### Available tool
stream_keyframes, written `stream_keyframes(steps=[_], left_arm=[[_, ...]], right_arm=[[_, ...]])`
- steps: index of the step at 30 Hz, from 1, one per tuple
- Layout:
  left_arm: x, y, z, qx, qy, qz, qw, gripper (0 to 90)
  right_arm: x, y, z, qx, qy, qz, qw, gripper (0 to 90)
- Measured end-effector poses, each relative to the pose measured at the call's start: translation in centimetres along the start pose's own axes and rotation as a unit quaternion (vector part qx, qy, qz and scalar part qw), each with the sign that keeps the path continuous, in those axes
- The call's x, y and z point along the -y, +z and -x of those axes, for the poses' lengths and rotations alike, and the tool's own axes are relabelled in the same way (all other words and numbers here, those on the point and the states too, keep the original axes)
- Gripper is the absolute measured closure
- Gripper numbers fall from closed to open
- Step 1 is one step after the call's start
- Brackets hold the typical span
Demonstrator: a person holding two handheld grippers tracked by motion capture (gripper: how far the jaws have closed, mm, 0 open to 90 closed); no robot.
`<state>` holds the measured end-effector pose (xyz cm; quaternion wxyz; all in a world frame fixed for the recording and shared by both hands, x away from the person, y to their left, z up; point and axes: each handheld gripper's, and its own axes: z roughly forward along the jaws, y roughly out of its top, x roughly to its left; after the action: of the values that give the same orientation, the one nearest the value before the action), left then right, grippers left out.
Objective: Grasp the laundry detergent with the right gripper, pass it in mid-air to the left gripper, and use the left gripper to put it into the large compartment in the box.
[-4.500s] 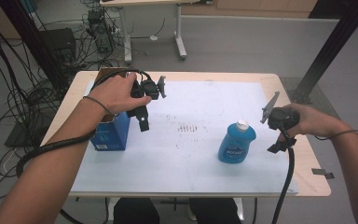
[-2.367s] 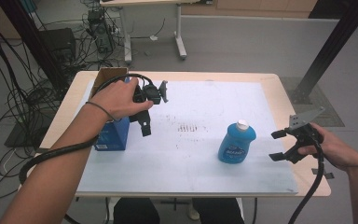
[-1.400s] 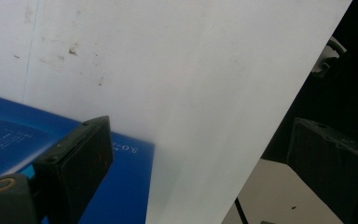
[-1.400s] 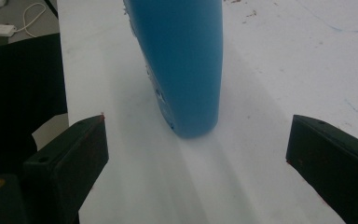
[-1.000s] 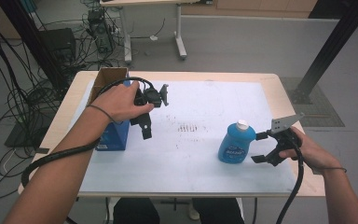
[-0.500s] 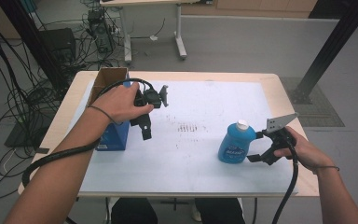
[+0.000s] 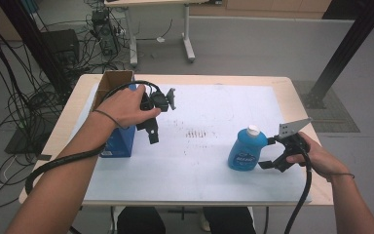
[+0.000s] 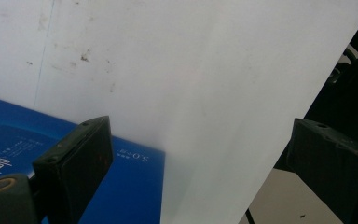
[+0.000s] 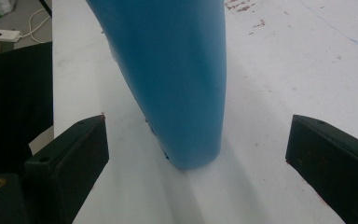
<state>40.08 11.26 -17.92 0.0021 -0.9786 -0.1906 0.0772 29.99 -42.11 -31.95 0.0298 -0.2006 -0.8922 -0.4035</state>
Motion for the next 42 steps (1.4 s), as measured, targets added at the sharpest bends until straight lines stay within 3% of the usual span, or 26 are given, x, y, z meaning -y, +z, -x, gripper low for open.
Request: stream_keyframes(steps=[42], left_arm=[[0.17, -0.11, -0.01, 0.0, -0.002, 0.001, 1.0, 7.5]], right_arm=[[-0.34, -0.09, 0.02, 0.004, 0.003, -0.006, 1.0, 6.1]])
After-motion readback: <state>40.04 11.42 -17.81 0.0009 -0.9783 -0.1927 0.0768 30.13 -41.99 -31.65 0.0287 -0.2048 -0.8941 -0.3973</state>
